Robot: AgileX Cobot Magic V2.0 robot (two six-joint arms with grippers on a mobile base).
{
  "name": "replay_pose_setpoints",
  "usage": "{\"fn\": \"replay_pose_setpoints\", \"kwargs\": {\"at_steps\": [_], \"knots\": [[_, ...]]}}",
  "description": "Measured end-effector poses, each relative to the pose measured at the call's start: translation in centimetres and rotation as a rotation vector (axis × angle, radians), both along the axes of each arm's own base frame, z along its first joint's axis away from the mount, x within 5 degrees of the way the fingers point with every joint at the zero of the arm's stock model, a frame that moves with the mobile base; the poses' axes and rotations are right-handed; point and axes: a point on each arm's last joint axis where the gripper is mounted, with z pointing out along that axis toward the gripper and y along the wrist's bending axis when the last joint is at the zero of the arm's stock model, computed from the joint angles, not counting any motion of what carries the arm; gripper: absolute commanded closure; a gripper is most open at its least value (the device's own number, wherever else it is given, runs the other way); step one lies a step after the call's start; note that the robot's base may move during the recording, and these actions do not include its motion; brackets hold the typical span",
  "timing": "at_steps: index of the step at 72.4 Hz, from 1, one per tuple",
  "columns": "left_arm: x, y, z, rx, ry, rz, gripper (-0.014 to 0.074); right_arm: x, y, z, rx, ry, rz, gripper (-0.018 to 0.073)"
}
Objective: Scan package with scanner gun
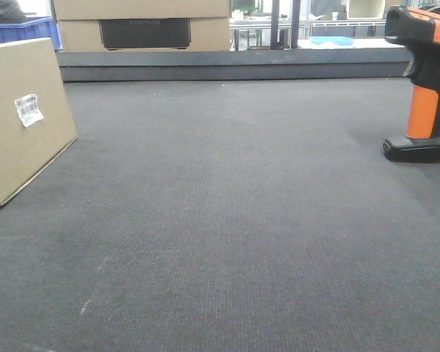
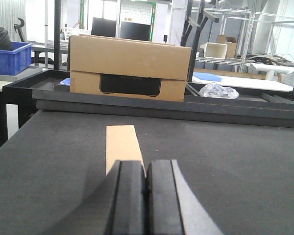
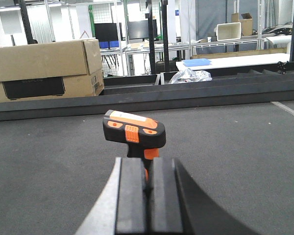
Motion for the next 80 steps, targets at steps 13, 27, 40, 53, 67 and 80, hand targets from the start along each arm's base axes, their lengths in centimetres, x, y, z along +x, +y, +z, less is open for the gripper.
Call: {"fn": "replay_pose_setpoints", "kwargs": {"at_steps": [13,27,40,53,67,80], "knots": [[0.0,0.0,0.0,0.000,0.000,0.000,0.0708,0.0,0.0,0.0,0.000,0.000,0.000,0.0725],[0.0,0.0,0.0,0.000,0.000,0.000,0.0708,0.0,0.0,0.0,0.000,0.000,0.000,0.0725],[0.0,0.0,0.0,0.000,0.000,0.000,0.0708,0.3,0.1,-0.8,-0.066,-0.018,0.015,0.0725],[0.0,0.0,0.0,0.000,0.000,0.000,0.0708,1.0,0.6,-3.7,-0.166,-0.027,0.088,0.0725],[0.0,0.0,0.0,0.000,0.000,0.000,0.0708,1.4,0.5,-7.2,-0.165,0.064,0.084,0.0725],[0.0,0.0,0.0,0.000,0.000,0.000,0.0708,1.4,0.3,-7.3,-0.151,0.070,0.052,0.0725]]}}
